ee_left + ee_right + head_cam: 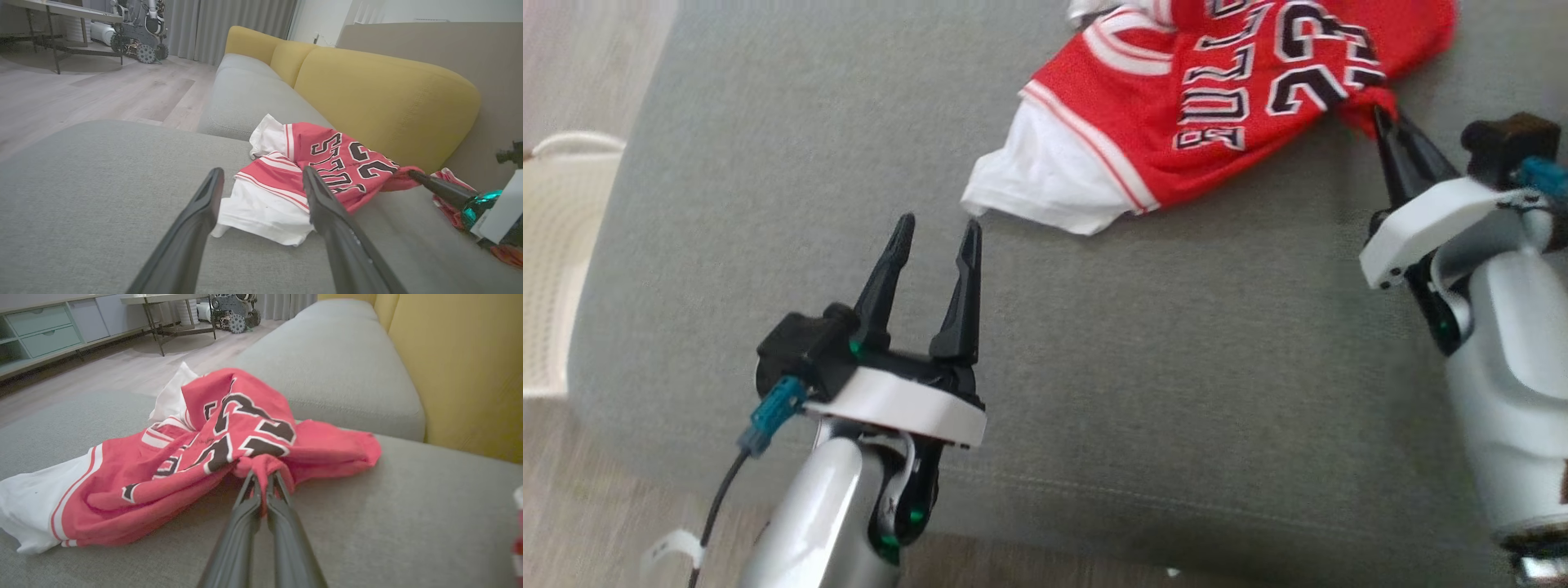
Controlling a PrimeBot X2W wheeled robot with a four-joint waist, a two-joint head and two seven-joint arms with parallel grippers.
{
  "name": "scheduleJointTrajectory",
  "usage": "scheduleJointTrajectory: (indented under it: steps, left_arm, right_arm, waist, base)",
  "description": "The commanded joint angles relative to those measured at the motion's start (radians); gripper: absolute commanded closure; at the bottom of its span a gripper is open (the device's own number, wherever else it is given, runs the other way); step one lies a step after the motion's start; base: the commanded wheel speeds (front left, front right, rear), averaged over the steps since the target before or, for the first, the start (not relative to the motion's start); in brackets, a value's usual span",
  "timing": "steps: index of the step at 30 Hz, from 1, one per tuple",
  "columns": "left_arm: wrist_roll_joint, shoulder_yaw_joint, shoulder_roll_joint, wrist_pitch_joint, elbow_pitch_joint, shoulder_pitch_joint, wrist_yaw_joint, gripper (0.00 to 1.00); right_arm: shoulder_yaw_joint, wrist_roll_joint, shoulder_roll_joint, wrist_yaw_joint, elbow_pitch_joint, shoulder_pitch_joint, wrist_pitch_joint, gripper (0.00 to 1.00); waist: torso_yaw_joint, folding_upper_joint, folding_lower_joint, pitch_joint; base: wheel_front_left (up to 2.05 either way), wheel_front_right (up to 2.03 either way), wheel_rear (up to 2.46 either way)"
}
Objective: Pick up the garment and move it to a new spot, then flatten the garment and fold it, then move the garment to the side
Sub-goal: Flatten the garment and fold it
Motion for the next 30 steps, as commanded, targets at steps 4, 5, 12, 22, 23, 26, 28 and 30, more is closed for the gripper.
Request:
scheduleJointTrajectory:
  steps: [4, 5, 12, 22, 23, 26, 28, 30]
  left_arm:
    - [-0.001, 0.048, 0.008, -0.012, -0.034, 0.004, 0.001, 0.0]
    - [-0.004, 0.05, 0.008, -0.012, -0.035, 0.008, 0.002, 0.0]
    - [-0.017, 0.047, 0.008, -0.012, -0.045, 0.022, 0.008, 0.0]
    - [-0.013, 0.03, 0.008, -0.012, -0.049, 0.002, 0.004, 0.0]
    - [-0.012, 0.028, 0.008, -0.012, -0.048, -0.003, 0.002, 0.0]
    - [-0.011, 0.017, 0.008, -0.012, -0.048, -0.021, -0.003, 0.0]
    - [-0.012, 0.007, 0.008, -0.012, -0.048, -0.034, -0.006, 0.0]
    - [-0.016, -0.004, 0.008, -0.012, -0.049, -0.048, -0.006, 0.0]
  right_arm:
    - [0.058, 0.008, -0.074, 0.006, -0.174, 0.02, 0.074, 1.0]
    - [0.073, 0.016, -0.096, 0.006, -0.216, 0.03, 0.103, 1.0]
    - [0.097, 0.092, -0.268, 0.006, -0.534, 0.108, 0.313, 1.0]
    - [-0.033, 0.174, -0.316, 0.006, -0.808, 0.295, 0.585, 1.0]
    - [-0.035, 0.176, -0.313, 0.006, -0.814, 0.298, 0.585, 1.0]
    - [-0.024, 0.168, -0.319, 0.006, -0.802, 0.267, 0.568, 1.0]
    - [-0.018, 0.157, -0.325, 0.006, -0.776, 0.216, 0.542, 1.0]
    - [-0.012, 0.149, -0.328, 0.006, -0.736, 0.15, 0.514, 1.0]
  waist:
    - [-0.068, 0.0, 0.0, -0.068]
    - [-0.077, 0.0, 0.0, -0.077]
    - [-0.125, 0.0, 0.0, -0.103]
    - [-0.121, 0.0, 0.0, -0.061]
    - [-0.117, 0.0, 0.0, -0.053]
    - [-0.099, 0.0, 0.0, -0.025]
    - [-0.082, 0.0, 0.0, -0.007]
    - [-0.061, 0.0, 0.0, 0.011]
  base:
    - [0.0, 0.0, 0.0]
    - [0.0, 0.0, 0.0]
    - [0.0, 0.0, 0.0]
    - [0.0, 0.0, 0.0]
    - [0.0, 0.0, 0.0]
    - [0.0, 0.0, 0.0]
    - [0.0, 0.0, 0.0]
    - [0.0, 0.0, 0.0]
